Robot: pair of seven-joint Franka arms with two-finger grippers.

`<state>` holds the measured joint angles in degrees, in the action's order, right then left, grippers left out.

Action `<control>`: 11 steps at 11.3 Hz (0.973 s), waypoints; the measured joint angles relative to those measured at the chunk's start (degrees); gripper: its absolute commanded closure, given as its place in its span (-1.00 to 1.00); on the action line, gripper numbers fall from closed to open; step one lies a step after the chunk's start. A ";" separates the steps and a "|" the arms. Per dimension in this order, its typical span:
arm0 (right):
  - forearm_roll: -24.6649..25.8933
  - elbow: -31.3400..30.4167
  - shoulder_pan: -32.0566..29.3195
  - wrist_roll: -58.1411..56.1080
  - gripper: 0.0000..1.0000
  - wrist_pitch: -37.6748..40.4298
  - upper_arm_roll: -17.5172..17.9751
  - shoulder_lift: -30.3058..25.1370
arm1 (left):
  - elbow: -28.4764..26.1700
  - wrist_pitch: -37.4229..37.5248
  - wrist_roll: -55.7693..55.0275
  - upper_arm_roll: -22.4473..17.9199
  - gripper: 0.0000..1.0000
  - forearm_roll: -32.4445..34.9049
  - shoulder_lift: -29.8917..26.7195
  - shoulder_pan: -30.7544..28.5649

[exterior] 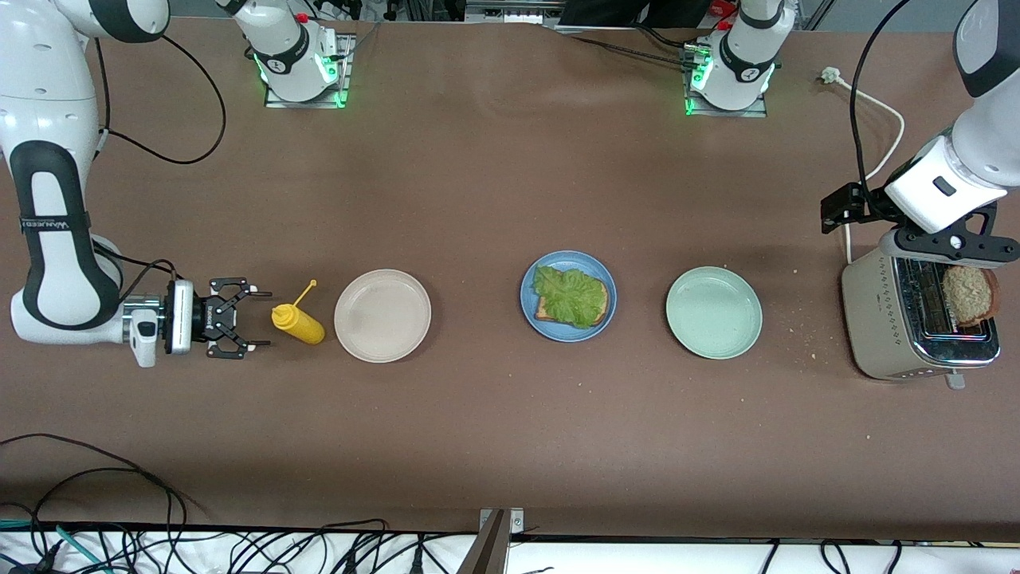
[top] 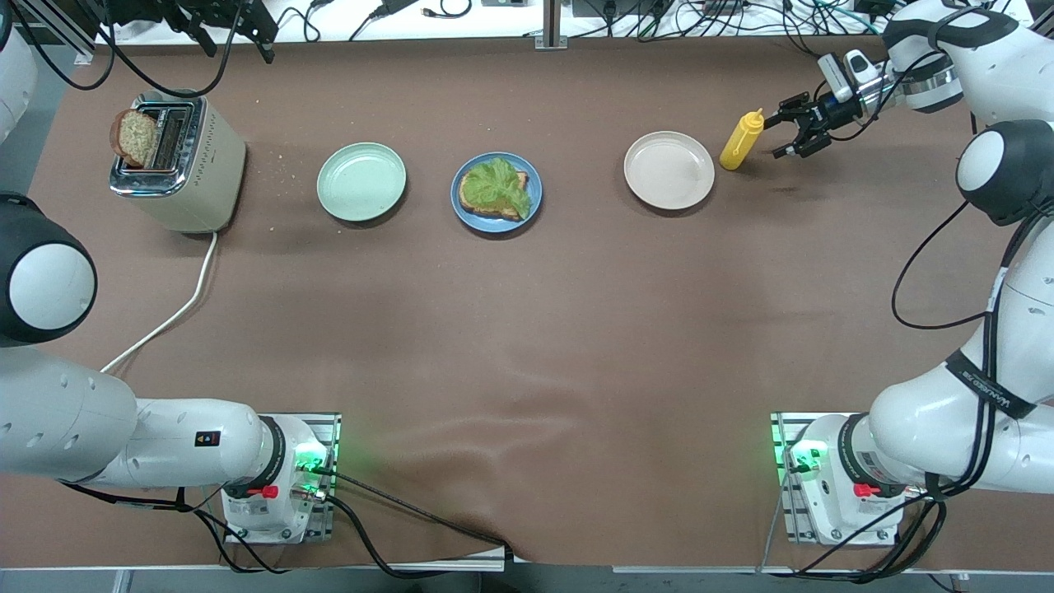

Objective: Make sandwich in blue plate with both arms
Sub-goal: 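Grasp the yellow mustard bottle with the right gripper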

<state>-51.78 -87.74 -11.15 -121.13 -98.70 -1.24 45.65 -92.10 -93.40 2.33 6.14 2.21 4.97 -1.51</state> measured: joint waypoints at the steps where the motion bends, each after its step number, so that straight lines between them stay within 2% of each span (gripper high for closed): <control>1: -1.44 0.03 0.03 -1.37 -1.00 0.00 0.16 0.73 | 0.00 0.00 0.00 0.00 -1.00 0.00 0.00 -0.01; 9: -8.94 3.91 1.70 -8.13 -0.99 -0.29 0.88 8.81 | 0.00 0.00 0.00 -0.01 -1.00 0.00 0.00 -0.05; 10: -9.47 4.24 2.15 -8.39 -0.65 -0.68 0.89 9.57 | 0.00 0.00 0.00 -0.01 -1.00 0.00 0.00 -0.05; 11: -9.83 4.50 2.50 -8.50 -0.12 -0.93 0.91 9.92 | 0.00 0.00 0.00 -0.01 -1.00 0.00 0.00 -0.05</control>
<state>-61.61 -83.24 -8.65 -129.64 -99.63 -0.33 55.58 -92.10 -93.40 2.33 6.12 2.21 4.97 -1.56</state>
